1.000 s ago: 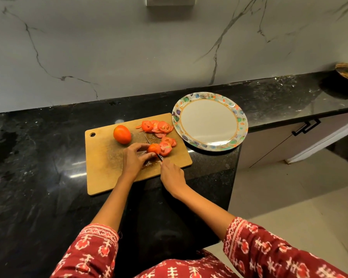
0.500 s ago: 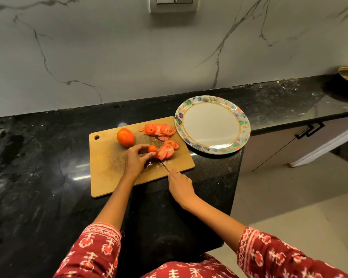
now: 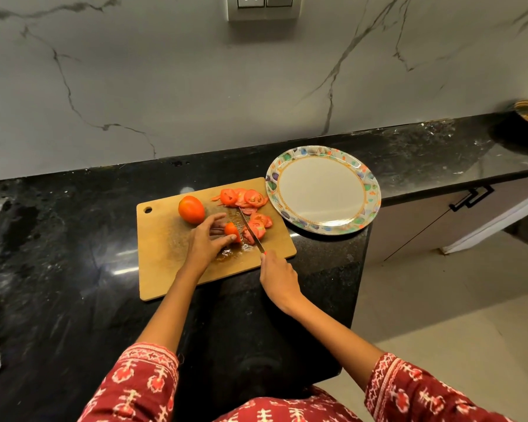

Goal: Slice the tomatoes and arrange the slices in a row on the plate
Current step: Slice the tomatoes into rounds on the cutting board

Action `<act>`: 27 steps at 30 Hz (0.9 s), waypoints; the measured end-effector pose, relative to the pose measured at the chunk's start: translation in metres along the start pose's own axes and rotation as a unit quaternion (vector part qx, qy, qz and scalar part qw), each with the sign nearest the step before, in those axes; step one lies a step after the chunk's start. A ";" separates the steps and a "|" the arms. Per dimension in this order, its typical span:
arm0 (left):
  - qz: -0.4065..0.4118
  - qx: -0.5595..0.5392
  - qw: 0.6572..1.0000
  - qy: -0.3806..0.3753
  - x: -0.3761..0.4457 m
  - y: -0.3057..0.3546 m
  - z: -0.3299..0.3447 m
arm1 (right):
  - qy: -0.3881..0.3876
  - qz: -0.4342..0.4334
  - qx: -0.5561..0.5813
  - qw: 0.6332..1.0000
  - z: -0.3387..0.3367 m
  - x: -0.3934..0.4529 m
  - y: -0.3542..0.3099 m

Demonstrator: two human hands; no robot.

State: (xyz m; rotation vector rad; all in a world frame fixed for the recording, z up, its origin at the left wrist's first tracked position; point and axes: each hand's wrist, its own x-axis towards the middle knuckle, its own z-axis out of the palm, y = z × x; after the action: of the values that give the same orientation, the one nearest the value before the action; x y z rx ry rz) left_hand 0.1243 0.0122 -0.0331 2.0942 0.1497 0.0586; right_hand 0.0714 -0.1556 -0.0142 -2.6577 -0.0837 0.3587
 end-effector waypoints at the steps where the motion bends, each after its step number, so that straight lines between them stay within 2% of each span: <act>1: 0.010 0.022 1.000 -0.008 0.000 0.000 -0.002 | 0.002 0.002 0.006 1.000 0.000 0.001 0.000; 5: 0.012 0.134 0.990 -0.033 0.003 0.001 -0.007 | 0.006 0.008 0.024 1.000 0.001 0.002 0.002; 11: -0.073 0.260 0.959 -0.087 0.006 0.000 -0.003 | 0.004 0.014 0.044 0.999 0.001 0.006 0.001; 17: -0.029 0.388 0.919 -0.065 0.006 0.015 0.005 | -0.002 0.016 0.049 0.999 -0.001 0.009 -0.004; 19: -0.033 0.362 0.929 -0.066 0.007 0.017 0.004 | -0.001 0.016 0.055 0.998 -0.003 0.009 -0.005; 22: -0.053 0.157 0.985 -0.048 0.008 0.014 0.005 | -0.001 0.016 0.071 0.997 -0.006 0.008 -0.007; 24: -0.061 0.062 0.995 -0.040 0.005 0.009 0.004 | -0.002 0.011 0.076 0.997 -0.007 0.007 -0.009; 27: -0.051 0.008 0.998 -0.030 -0.003 0.000 0.002 | -0.010 -0.002 0.064 0.998 -0.004 0.000 -0.014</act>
State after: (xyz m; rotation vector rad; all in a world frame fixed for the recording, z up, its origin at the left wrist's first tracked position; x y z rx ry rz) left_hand 0.1218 0.0103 -0.0339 2.0976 0.2210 -0.0670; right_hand 0.0729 -0.1450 -0.0043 -2.5275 -0.0693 0.3768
